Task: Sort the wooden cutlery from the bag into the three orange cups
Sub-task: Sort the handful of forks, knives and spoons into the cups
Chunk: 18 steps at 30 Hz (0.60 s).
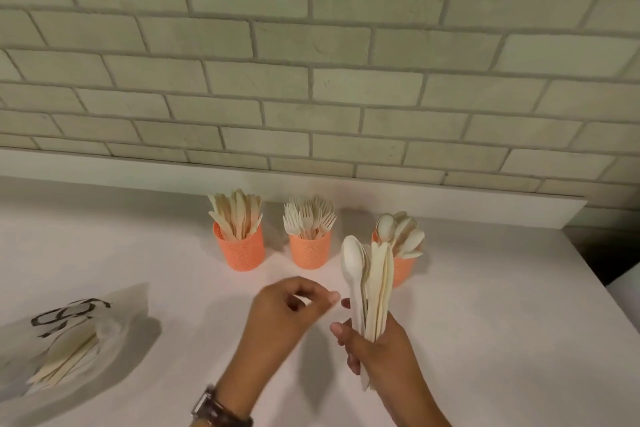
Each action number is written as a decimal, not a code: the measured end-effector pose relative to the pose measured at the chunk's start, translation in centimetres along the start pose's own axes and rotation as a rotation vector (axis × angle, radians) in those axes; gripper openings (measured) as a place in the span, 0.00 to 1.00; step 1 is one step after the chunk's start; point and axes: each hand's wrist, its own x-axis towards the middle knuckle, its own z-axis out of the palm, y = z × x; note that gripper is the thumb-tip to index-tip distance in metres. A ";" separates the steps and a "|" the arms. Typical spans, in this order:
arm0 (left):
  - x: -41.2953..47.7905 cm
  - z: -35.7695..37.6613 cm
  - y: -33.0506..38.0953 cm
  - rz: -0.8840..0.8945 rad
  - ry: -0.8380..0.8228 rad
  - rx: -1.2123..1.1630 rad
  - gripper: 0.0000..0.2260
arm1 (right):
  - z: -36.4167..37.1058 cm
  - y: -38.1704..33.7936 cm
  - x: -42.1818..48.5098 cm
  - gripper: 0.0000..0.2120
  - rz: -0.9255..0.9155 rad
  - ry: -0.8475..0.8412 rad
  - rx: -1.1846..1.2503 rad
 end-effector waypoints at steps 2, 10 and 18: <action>-1.2 1.1 0.3 -0.024 -0.033 -0.017 0.07 | 0.3 -0.2 -0.2 0.09 -0.018 -0.035 -0.067; -1.5 0.6 0.7 -0.136 -0.009 -0.186 0.05 | 0.5 -0.6 -1.0 0.07 -0.068 -0.136 -0.117; -1.9 -0.4 0.8 -0.188 -0.176 -0.331 0.07 | 0.1 -1.0 -1.2 0.10 -0.027 -0.099 0.112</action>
